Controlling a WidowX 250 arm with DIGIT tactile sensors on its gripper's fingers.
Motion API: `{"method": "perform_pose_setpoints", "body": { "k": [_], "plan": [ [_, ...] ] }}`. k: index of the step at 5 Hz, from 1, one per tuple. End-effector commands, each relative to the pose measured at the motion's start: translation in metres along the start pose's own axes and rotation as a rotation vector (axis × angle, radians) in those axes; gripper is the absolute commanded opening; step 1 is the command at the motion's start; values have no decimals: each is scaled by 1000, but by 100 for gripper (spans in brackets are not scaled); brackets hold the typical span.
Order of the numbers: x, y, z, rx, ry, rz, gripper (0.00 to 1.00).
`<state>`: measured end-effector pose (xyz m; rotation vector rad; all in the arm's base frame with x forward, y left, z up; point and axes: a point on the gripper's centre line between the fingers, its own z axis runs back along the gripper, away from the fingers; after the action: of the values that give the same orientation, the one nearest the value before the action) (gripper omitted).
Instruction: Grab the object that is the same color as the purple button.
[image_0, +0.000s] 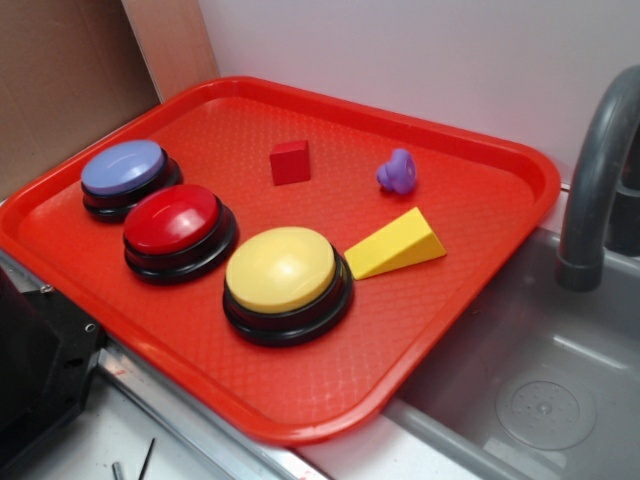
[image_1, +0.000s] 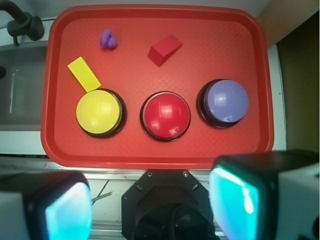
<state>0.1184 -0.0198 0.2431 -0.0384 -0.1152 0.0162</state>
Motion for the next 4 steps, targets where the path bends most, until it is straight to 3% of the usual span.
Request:
{"method": "perform_pose_setpoints", "body": {
  "k": [1, 3, 4],
  "plan": [
    [0, 0, 0, 0, 0, 0, 100],
    [14, -18, -29, -34, -128, 329, 100],
    [39, -26, -51, -72, -212, 454, 100]
  ]
}}
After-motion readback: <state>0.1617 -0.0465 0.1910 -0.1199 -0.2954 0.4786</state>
